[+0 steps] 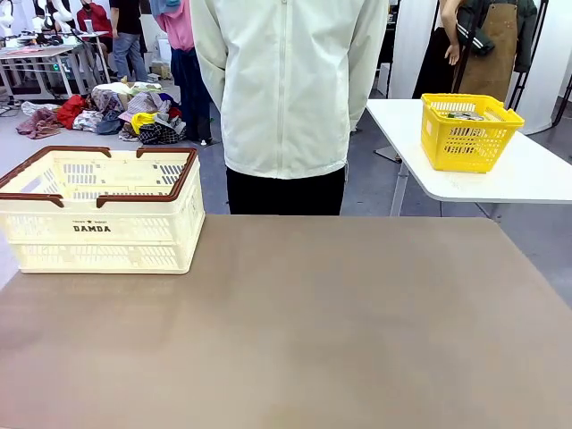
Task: Place the drinks into the Shopping basket.
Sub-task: Pick up one drink and place it into the Shopping basket.
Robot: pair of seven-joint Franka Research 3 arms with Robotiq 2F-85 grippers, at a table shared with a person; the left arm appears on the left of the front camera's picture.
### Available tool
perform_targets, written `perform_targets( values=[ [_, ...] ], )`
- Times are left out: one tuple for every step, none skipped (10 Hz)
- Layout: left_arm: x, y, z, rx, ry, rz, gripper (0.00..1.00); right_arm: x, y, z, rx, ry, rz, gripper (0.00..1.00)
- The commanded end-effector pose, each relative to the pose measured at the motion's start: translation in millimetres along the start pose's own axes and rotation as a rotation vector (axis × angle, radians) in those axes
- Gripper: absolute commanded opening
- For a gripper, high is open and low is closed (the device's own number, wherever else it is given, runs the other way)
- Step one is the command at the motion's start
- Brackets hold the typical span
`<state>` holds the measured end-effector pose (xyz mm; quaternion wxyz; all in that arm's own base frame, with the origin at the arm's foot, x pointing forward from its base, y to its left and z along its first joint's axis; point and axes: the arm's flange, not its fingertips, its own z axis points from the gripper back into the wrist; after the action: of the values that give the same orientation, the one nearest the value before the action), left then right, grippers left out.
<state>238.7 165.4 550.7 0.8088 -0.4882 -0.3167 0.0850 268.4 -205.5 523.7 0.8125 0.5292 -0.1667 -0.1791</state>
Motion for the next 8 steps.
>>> perform_targets(
  values=[
    [-18,67,19,-0.111,-0.159,0.152,1.0,23,-39,11,0.188,-0.146,-0.116,1.0],
    [-25,93,38,-0.117,-0.246,0.217,1.0,24,-53,19,0.19,-0.173,-0.157,1.0],
    [-25,99,31,-0.105,-0.284,0.269,1.0,27,-64,19,0.177,-0.198,-0.191,1.0],
    [-9,79,60,-0.061,-0.189,0.198,1.0,13,-56,35,0.131,-0.16,-0.176,1.0],
    [-9,79,60,-0.061,-0.189,0.198,1.0,13,-56,35,0.131,-0.16,-0.176,1.0],
    [-9,79,60,-0.061,-0.189,0.198,1.0,13,-56,35,0.131,-0.16,-0.176,1.0],
    [-9,79,60,-0.061,-0.189,0.198,1.0,13,-56,35,0.131,-0.16,-0.176,1.0],
    [-9,79,60,-0.061,-0.189,0.198,1.0,13,-56,35,0.131,-0.16,-0.176,1.0]
  ],
)
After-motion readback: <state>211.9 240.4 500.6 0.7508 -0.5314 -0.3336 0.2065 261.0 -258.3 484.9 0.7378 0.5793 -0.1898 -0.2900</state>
